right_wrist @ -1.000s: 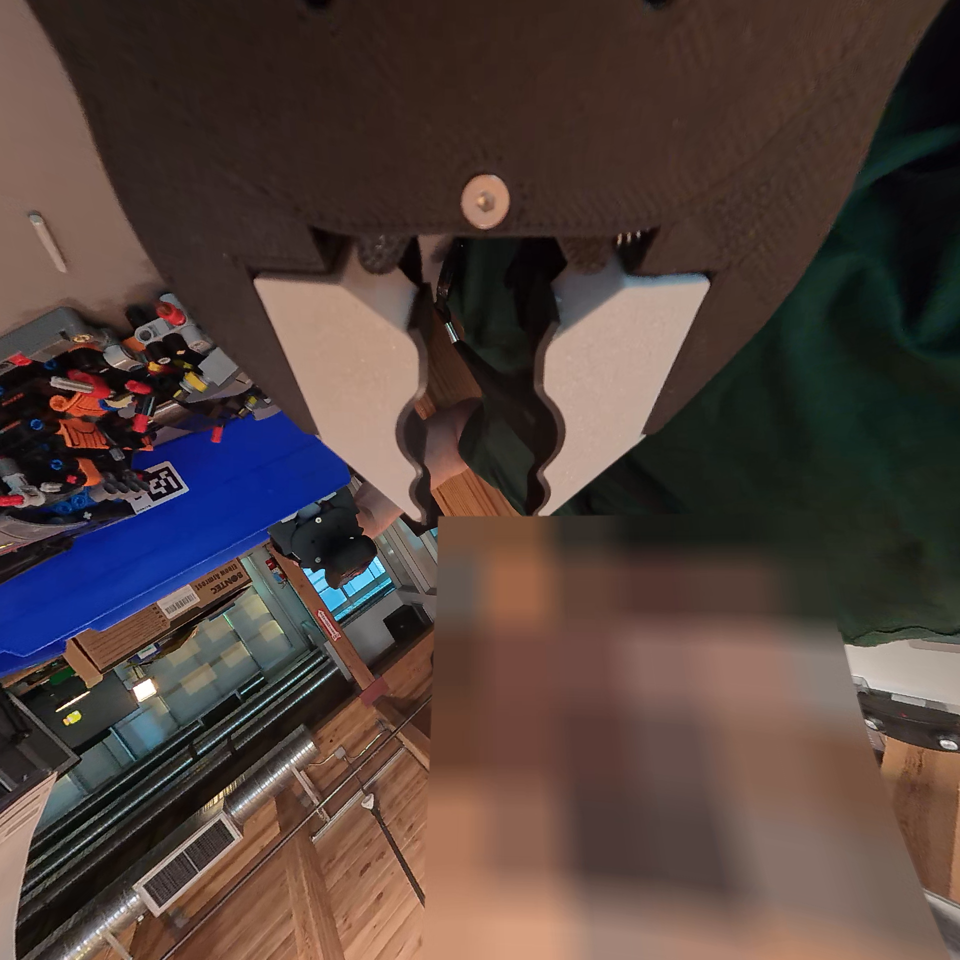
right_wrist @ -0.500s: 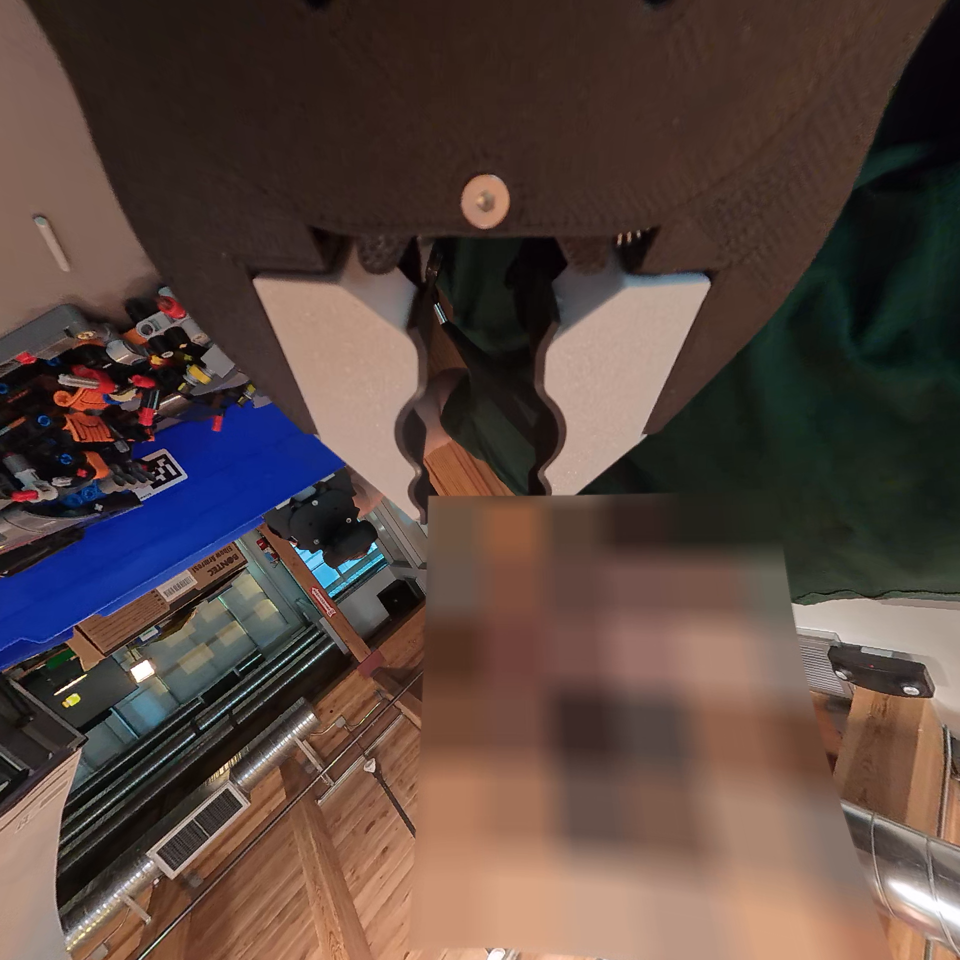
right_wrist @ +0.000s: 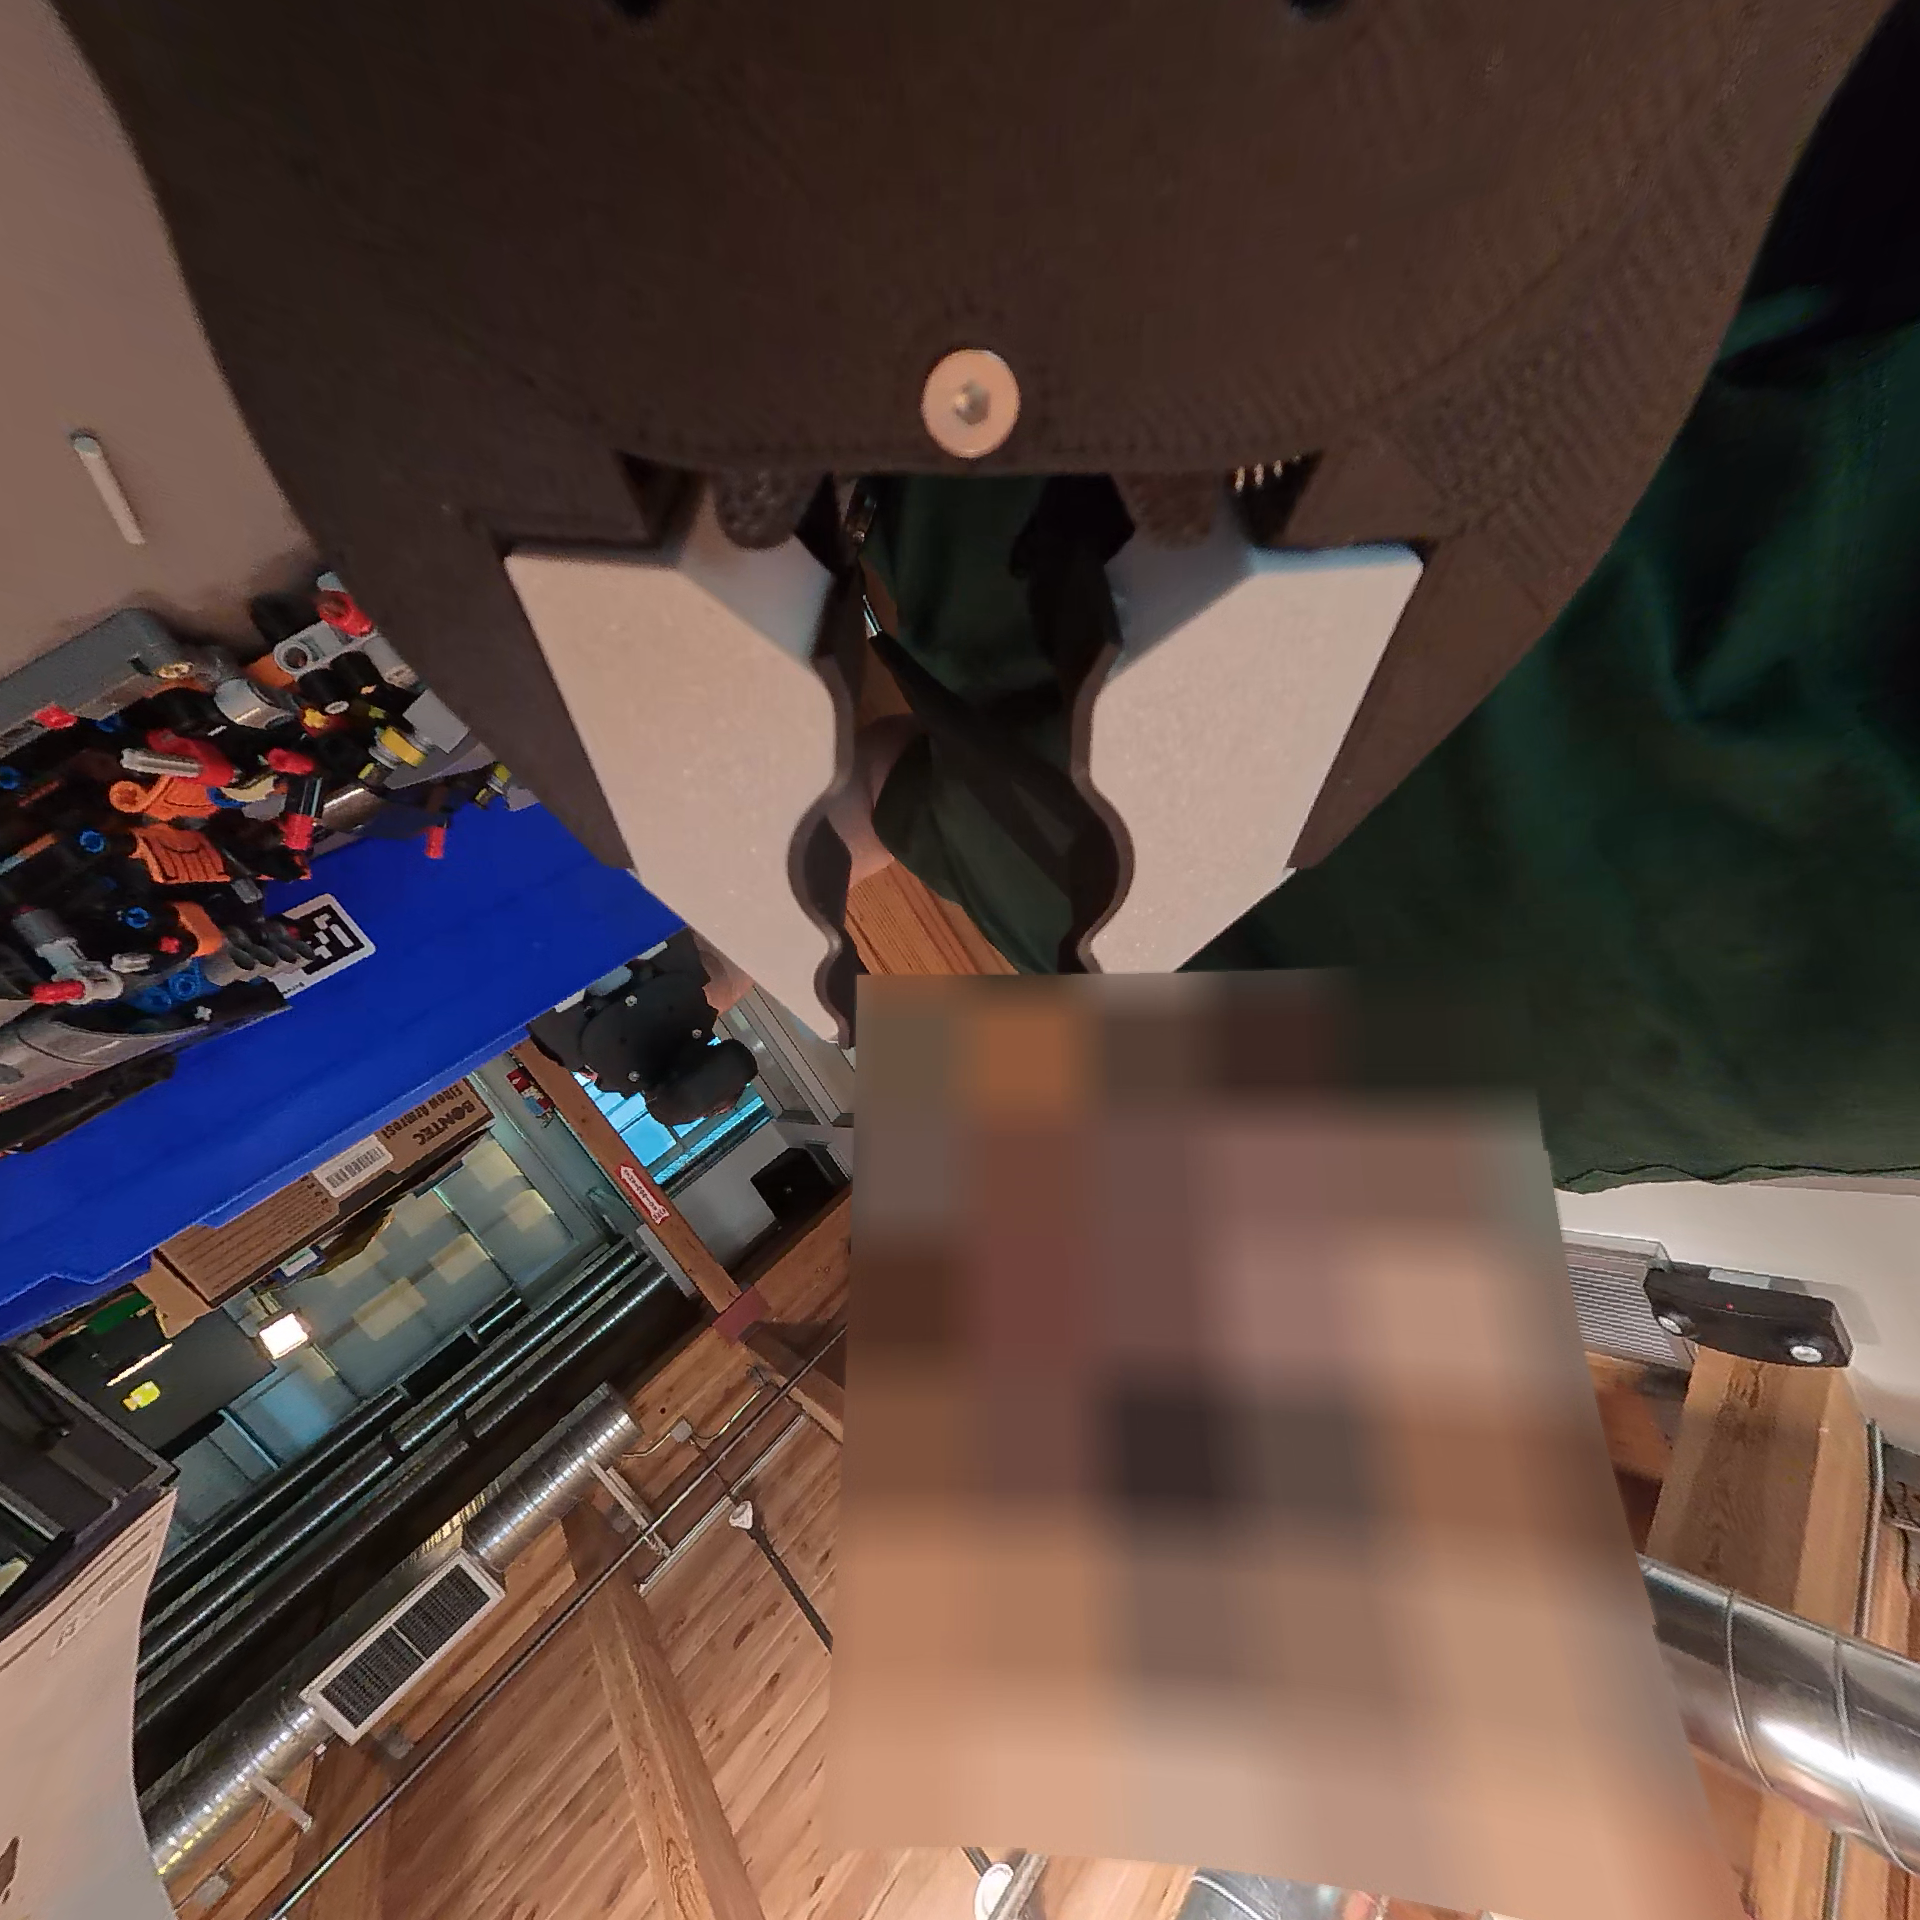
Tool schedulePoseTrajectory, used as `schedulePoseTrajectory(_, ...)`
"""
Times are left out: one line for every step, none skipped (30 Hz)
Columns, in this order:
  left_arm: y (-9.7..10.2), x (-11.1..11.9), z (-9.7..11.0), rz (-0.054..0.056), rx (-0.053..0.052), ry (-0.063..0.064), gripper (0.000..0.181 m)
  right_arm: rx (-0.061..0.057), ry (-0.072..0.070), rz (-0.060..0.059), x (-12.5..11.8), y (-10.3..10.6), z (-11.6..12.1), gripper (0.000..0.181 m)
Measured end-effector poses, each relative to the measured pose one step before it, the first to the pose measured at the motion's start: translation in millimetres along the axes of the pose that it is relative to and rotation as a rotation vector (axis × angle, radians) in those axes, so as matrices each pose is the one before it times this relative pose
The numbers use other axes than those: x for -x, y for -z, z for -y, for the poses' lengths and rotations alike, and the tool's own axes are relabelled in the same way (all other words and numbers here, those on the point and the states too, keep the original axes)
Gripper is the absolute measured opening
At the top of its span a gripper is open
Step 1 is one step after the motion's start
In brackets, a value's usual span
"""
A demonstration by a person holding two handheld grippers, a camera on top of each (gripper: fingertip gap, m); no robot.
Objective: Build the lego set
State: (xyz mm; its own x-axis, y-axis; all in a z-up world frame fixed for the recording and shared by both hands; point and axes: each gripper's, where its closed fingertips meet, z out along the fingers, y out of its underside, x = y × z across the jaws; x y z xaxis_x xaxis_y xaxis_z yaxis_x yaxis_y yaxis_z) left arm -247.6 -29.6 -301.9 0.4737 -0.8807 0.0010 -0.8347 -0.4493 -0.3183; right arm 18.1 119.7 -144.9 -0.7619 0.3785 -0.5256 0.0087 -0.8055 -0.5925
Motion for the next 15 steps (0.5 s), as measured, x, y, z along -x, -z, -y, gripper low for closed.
schedulePoseTrajectory(2.13,0.86,0.04,0.0051,-0.0033,0.0034,0.013,0.0001,0.0004,-0.0001,0.05,-0.10,-0.03,0.037)
schedulePoseTrajectory(2.78,1.06,0.27,0.0066,-0.0039,0.0045,0.012,0.0002,0.0003,0.0000,-0.02,0.01,-0.03,0.037)
schedulePoseTrajectory(3.31,1.36,0.51,0.0095,-0.0051,0.0027,0.012,0.0002,0.0004,0.0001,0.07,-0.09,-0.05,0.037)
schedulePoseTrajectory(3.95,1.40,0.17,0.0103,-0.0010,0.0036,0.013,0.0004,0.0007,0.0001,0.02,-0.04,0.01,0.037)
schedulePoseTrajectory(4.46,1.04,0.76,0.0091,-0.0024,0.0025,0.012,0.0008,0.0007,0.0005,0.11,-0.05,-0.14,0.037)
schedulePoseTrajectory(4.96,1.05,1.45,0.0108,-0.0033,0.0006,0.013,0.0012,0.0009,0.0004,0.18,-0.13,-0.21,0.037)
schedulePoseTrajectory(5.09,0.77,2.04,0.0094,-0.0028,-0.0003,0.013,0.0017,0.0014,0.0005,0.08,-0.16,-0.27,0.037)
schedulePoseTrajectory(5.07,0.62,2.55,0.0097,-0.0011,-0.0013,0.013,0.0019,0.0013,0.0005,0.14,-0.20,-0.25,0.037)
schedulePoseTrajectory(5.24,0.89,2.39,0.0128,0.0027,-0.0030,0.013,0.0021,0.0013,0.0009,0.19,-0.19,-0.28,0.037)
schedulePoseTrajectory(5.26,0.42,2.97,0.0104,0.0022,-0.0022,0.012,0.0018,0.0011,0.0015,0.29,-0.21,-0.23,0.037)
schedulePoseTrajectory(5.07,0.14,3.33,0.0099,0.0024,-0.0022,0.012,0.0014,0.0012,0.0016,0.32,-0.11,-0.24,0.037)
schedulePoseTrajectory(5.01,-0.22,3.40,0.0093,0.0029,-0.0040,0.012,0.0013,0.0027,0.0014,0.37,-0.18,-0.10,0.037)
schedulePoseTrajectory(4.87,-0.28,3.64,0.0087,0.0042,-0.0029,0.013,0.0018,0.0038,0.0005,0.33,-0.19,-0.19,0.037)
schedulePoseTrajectory(5.15,-0.52,3.88,0.0088,0.0037,-0.0020,0.013,0.0035,0.0041,0.0023,0.85,-0.27,-0.54,0.037)
schedulePoseTrajectory(5.24,-1.07,4.56,0.0060,0.0014,-0.0025,0.013,0.0053,0.0071,0.0002,0.79,-0.51,-0.85,0.037)
